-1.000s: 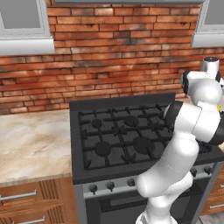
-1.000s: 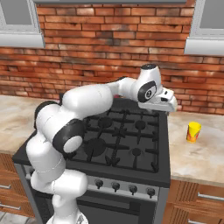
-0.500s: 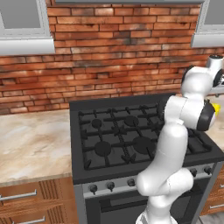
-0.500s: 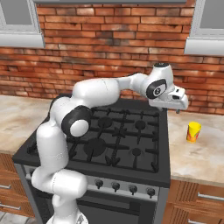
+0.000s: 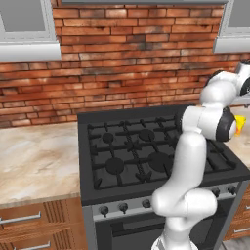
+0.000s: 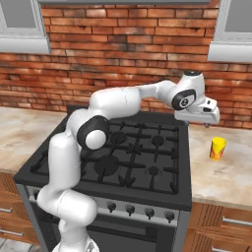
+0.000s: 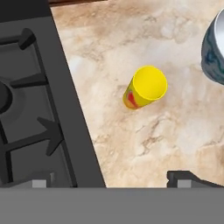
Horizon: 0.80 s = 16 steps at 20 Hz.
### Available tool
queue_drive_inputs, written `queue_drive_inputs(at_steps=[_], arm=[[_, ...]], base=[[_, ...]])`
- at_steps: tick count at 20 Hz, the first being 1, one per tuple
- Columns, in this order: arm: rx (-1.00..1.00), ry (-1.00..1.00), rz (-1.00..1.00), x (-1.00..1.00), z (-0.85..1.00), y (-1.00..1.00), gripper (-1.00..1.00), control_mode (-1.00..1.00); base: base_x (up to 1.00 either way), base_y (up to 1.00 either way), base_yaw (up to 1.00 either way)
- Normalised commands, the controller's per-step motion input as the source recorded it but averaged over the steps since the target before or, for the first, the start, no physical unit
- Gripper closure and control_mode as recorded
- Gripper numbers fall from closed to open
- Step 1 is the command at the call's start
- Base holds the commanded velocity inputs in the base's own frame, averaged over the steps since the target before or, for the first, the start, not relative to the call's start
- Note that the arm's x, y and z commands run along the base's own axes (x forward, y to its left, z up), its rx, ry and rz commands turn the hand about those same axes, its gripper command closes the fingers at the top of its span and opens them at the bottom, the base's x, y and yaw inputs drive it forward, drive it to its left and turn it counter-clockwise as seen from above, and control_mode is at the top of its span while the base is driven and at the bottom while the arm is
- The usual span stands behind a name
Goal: Pick the cup and bowl from the counter and place them on the counter next to the sink.
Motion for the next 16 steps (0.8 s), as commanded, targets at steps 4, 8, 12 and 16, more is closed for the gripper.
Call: queue_drive_inputs(at_steps=[4, 8, 12, 16], arm=[[0.09, 0.01, 0.02, 0.25, -0.30, -0.39, -1.00, -1.00], [0.11, 0.00, 0.03, 0.19, -0.29, -0.39, -1.00, -1.00], [0.02, 0.00, 0.05, 0.17, -0.18, -0.24, -1.00, -1.00], [0.00, 0.00, 0.03, 0.23, -0.07, -0.30, -1.00, -1.00]], base=[[0.00, 0.00, 0.00], [0.00, 0.00, 0.00], [0.00, 0.00, 0.00], [0.00, 0.00, 0.00]])
